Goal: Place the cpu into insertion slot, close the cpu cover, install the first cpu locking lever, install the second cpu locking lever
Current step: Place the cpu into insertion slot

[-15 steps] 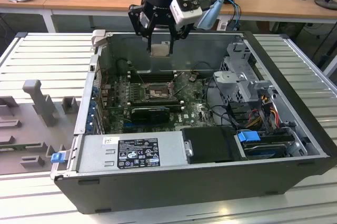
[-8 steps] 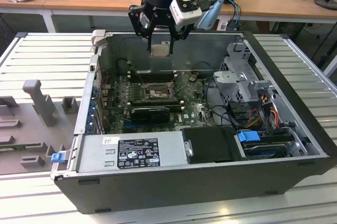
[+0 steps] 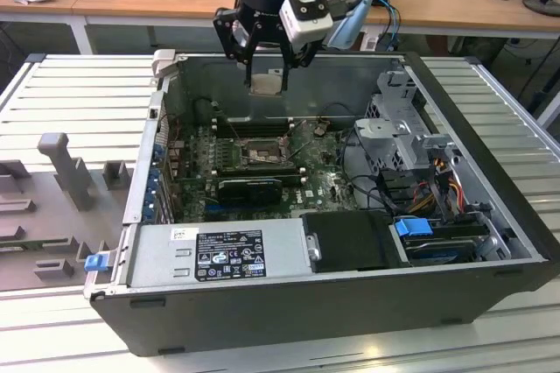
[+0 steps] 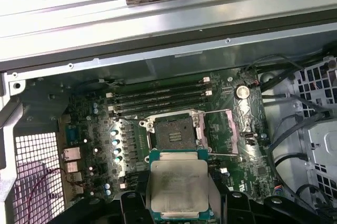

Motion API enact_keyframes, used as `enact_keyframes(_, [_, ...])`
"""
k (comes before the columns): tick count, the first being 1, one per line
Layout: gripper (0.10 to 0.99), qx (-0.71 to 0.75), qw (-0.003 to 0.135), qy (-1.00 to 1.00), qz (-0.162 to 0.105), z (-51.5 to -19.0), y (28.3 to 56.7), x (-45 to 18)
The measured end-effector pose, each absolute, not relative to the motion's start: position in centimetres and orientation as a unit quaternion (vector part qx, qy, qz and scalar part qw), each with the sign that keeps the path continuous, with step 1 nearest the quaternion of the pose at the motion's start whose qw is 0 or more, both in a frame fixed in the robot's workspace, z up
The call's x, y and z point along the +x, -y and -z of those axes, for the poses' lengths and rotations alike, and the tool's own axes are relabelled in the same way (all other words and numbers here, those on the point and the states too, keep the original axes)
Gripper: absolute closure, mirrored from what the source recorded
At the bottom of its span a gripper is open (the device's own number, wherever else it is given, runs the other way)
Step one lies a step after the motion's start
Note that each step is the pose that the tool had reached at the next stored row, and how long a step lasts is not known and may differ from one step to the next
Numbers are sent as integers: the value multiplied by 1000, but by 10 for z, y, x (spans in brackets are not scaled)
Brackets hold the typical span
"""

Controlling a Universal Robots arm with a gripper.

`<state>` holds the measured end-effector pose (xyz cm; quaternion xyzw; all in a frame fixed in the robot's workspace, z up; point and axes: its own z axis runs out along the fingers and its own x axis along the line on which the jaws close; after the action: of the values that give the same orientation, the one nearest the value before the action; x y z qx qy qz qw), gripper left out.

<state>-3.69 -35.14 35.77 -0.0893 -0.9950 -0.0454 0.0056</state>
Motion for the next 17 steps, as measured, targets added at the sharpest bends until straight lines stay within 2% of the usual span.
enact_keyframes(17, [557,-156,2,987,45,-356,351,-37])
